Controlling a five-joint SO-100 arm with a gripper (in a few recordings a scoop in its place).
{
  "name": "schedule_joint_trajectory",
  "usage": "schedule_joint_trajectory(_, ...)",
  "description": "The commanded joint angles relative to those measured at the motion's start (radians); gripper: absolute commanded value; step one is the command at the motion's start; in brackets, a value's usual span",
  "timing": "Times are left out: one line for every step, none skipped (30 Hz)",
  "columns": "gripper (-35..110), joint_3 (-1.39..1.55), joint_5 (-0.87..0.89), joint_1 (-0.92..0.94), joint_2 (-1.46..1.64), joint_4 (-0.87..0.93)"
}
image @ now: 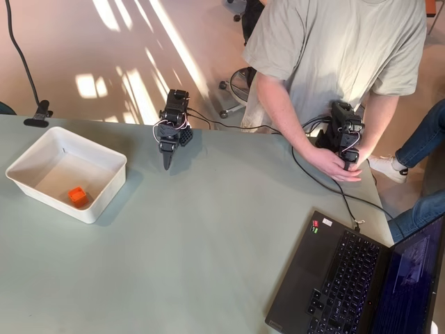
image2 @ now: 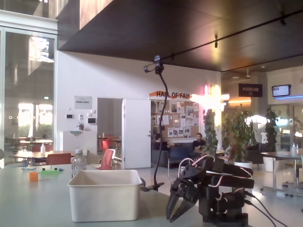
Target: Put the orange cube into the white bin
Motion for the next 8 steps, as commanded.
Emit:
schedule_joint_trajectory(3,-0.003,-0.002,0.009,0.015,0.002)
schedule_joint_trajectory(3,-0.003,-0.002,0.009,0.015,0.002)
schedule_joint_trajectory(3,-0.002,-0.002,0.009,0.015,0.002)
schedule_joint_trajectory(3,-0.002,-0.002,0.009,0.015,0.002)
schedule_joint_trajectory(3,-0.002,-0.002,0.009,0.015,0.002)
schedule_joint_trajectory(3,-0.002,-0.002,0.009,0.015,0.002)
schedule_joint_trajectory(3,-0.002,-0.002,0.009,0.015,0.002)
schedule_joint_trajectory(2,-0.002,-0.002,0.009,0.015,0.002)
